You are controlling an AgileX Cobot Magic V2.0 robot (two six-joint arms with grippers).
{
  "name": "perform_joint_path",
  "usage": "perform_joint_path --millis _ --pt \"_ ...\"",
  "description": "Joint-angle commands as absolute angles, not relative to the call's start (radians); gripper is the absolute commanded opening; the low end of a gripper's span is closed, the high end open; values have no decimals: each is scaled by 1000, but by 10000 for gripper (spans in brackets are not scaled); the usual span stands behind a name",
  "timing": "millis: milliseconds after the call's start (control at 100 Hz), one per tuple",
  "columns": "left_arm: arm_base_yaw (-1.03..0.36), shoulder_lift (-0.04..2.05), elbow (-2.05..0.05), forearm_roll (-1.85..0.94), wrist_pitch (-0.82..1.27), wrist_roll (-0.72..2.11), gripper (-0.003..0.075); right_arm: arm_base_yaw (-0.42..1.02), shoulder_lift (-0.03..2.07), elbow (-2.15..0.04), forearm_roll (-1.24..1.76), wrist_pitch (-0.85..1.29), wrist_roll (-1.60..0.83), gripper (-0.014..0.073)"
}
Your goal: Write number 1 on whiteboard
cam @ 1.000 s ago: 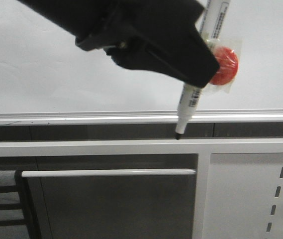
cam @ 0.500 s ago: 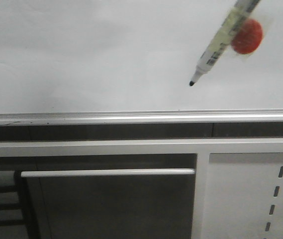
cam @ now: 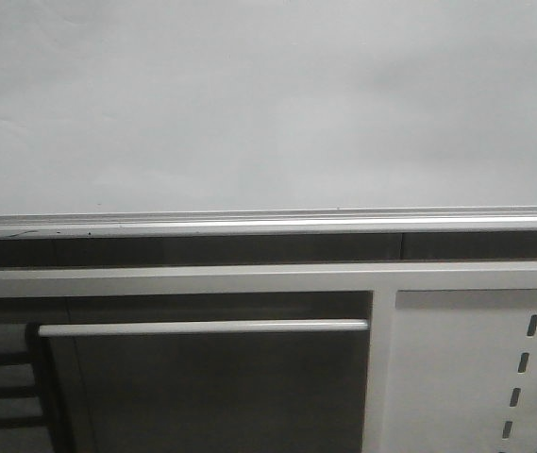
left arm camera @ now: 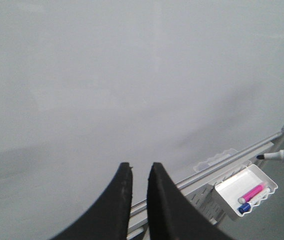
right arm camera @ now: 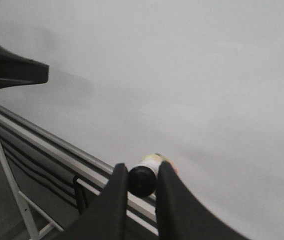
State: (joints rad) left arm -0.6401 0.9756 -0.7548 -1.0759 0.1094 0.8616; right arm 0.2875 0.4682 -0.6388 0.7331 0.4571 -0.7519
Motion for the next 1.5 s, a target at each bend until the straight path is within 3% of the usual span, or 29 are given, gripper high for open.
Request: perform_joint_path --millis 0,380,1120,1490 --pt "-639 927 -757 -1106 36 852 -20 285 492 -662 761 354 -756 -51" --pt "-639 886 -740 -1107 0 852 -20 287 582 -694 1064 369 -1070 -51" --pt "-639 886 -740 -1094 -29 852 -20 289 785 -756 1122 285 -1216 -52" --pt "-639 886 -740 -1075 -51 852 -20 381 940 -756 1124 168 -1260 -52"
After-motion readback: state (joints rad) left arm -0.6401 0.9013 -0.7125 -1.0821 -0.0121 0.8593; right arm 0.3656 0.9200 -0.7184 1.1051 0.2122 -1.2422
